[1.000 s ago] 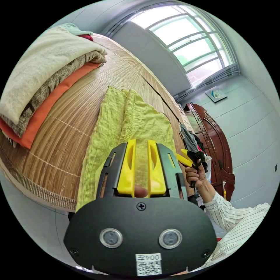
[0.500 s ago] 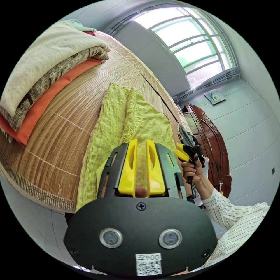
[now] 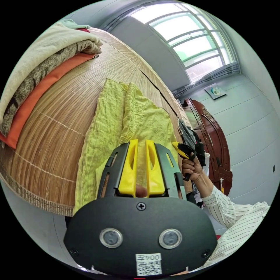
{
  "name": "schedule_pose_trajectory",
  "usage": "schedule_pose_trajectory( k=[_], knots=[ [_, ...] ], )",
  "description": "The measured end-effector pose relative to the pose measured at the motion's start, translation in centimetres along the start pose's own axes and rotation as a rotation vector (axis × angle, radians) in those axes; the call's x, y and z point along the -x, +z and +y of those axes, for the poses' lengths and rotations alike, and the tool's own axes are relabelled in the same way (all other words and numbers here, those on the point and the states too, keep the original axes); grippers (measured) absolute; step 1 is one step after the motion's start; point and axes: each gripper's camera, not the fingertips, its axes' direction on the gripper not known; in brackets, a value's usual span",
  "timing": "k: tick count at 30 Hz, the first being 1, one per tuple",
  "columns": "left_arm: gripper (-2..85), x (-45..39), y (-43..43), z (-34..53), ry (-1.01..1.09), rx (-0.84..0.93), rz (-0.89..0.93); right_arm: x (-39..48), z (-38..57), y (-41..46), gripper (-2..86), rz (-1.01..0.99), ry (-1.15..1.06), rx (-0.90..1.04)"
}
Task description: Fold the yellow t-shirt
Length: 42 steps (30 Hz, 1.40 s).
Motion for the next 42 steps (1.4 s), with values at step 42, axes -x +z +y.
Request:
schedule_pose_trajectory(
  k=[42],
  knots=[
    [1.9,-6.5,-1.8,13.5,0.057,-0.023,-0.107,27.0,34.0,5.5,10.1,0.826,-0.191,-0.264]
  ],
)
